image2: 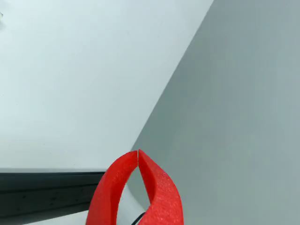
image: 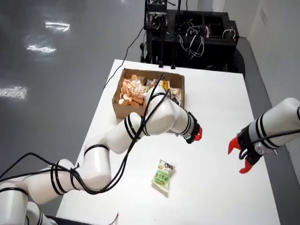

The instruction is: Grasp a snack and put it in the bin.

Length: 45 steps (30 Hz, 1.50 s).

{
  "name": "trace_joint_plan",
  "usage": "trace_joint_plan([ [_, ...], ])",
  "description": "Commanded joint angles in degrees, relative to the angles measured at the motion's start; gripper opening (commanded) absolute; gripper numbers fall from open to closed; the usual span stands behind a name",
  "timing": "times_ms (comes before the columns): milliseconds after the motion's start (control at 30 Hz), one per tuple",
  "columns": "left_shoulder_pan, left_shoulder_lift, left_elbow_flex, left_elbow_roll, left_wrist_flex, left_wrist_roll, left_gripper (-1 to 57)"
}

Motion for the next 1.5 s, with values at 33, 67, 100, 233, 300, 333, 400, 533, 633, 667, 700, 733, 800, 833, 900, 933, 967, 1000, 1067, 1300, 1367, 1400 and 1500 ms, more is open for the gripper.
trace_joint_plan([
  [33, 0.24, 0.0, 0.0, 0.0, 0.0, 1.13, -0.1],
  [67, 0.32, 0.0, 0.0, 0.0, 0.0, 1.53, -0.1],
  [100, 0.38, 0.0, 0.0, 0.0, 0.0, 1.84, -0.2],
  [233, 0.53, 0.0, 0.0, 0.0, 0.0, 2.43, -0.3],
  [300, 0.57, 0.0, 0.0, 0.0, 0.0, 2.52, -0.4],
  [333, 0.58, 0.0, 0.0, 0.0, 0.0, 2.54, -0.4],
  [400, 0.6, 0.0, 0.0, 0.0, 0.0, 2.58, -0.4],
  [533, 0.62, 0.0, 0.08, -0.03, 0.0, 2.94, -0.1],
  [633, 0.6, 0.0, 0.3, -0.06, 0.0, 4.26, 1.1],
  [667, 0.59, 0.0, 0.46, -0.06, 0.0, 4.87, 1.8],
  [700, 0.58, 0.0, 0.71, -0.07, 0.02, 5.53, 2.6],
  [733, 0.59, 0.0, 1.0, -0.07, 0.03, 6.22, 3.5],
  [800, 0.7, 0.0, 1.81, -0.08, 0.05, 7.7, 5.5],
  [833, 0.78, 0.0, 2.31, -0.08, 0.08, 8.55, 6.6],
  [900, 0.96, 0.0, 3.47, -0.08, 0.15, 10.5, 8.9],
  [933, 1.06, 0.0, 4.11, -0.08, 0.17, 11.58, 10.2],
  [967, 1.18, 0.0, 4.77, -0.08, 0.21, 12.73, 11.6],
  [1000, 1.3, 0.0, 5.41, -0.08, 0.25, 13.89, 12.9],
  [1067, 1.67, -0.08, 6.77, -0.08, 0.34, 16.19, 16.3],
  [1300, 3.71, -2.41, 13.8, 0.11, 0.49, 22.99, 32.4],
  [1367, 4.33, -3.63, 16.76, 0.2, 0.45, 25.17, 37.1],
  [1400, 4.61, -4.24, 18.33, 0.23, 0.43, 26.41, 39.3],
  [1500, 5.31, -5.68, 22.59, 0.29, 0.33, 30.69, 44.7],
])
